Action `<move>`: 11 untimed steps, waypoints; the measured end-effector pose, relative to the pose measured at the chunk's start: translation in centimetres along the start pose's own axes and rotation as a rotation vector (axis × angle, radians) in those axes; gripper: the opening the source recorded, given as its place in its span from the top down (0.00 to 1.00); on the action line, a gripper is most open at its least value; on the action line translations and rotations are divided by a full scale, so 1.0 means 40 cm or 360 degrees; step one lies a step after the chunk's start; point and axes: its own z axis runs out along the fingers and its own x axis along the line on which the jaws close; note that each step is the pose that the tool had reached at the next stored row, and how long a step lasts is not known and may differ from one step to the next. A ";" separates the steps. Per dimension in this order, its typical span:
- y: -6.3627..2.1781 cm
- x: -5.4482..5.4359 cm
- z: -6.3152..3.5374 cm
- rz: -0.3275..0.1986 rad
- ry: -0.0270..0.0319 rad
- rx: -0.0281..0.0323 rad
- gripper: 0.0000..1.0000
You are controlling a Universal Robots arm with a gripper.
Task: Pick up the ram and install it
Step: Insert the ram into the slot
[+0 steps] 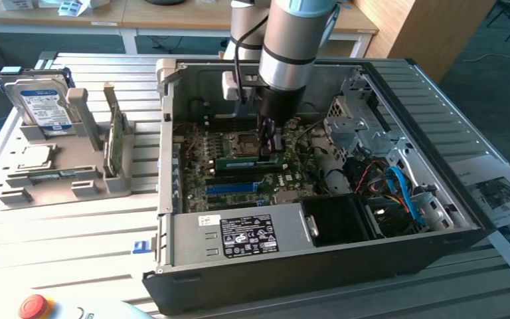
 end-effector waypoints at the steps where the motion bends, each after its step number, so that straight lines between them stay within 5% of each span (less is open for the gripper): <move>1: 0.000 0.002 0.000 0.0000 -0.00001 0.00000 0.88; 11: 0.000 0.006 0.001 -0.0001 0.00000 0.00002 0.88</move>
